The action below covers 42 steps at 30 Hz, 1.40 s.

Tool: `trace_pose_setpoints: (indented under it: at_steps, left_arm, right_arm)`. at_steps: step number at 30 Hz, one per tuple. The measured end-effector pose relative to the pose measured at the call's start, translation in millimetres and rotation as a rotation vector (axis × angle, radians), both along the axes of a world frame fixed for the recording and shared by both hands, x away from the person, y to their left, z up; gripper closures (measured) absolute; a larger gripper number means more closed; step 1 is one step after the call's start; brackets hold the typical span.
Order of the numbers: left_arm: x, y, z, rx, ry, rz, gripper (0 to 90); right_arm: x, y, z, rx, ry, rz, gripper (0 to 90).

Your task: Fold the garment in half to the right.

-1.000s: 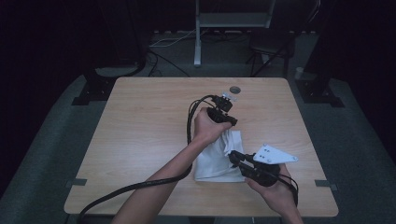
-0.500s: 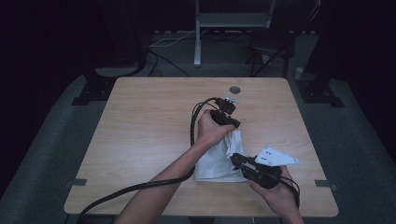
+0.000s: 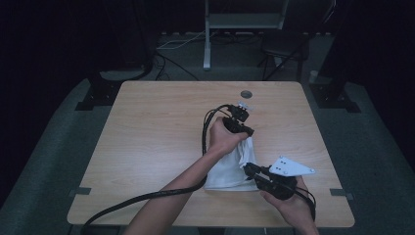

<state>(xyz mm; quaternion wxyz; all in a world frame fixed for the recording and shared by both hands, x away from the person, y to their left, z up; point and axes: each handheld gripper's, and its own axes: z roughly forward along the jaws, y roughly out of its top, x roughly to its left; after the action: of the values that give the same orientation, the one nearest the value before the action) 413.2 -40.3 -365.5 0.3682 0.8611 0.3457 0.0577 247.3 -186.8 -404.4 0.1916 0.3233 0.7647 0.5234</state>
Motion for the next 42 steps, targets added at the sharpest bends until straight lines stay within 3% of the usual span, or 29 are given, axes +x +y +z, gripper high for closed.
trace_pose_setpoints:
  at_steps: [42]
  left_arm:
    - [-1.6, -14.1, -15.9, -0.009, 0.005, -0.015, 79.6]
  right_arm:
    - [-4.3, -14.0, -16.3, -0.003, 0.035, -0.023, 78.5]
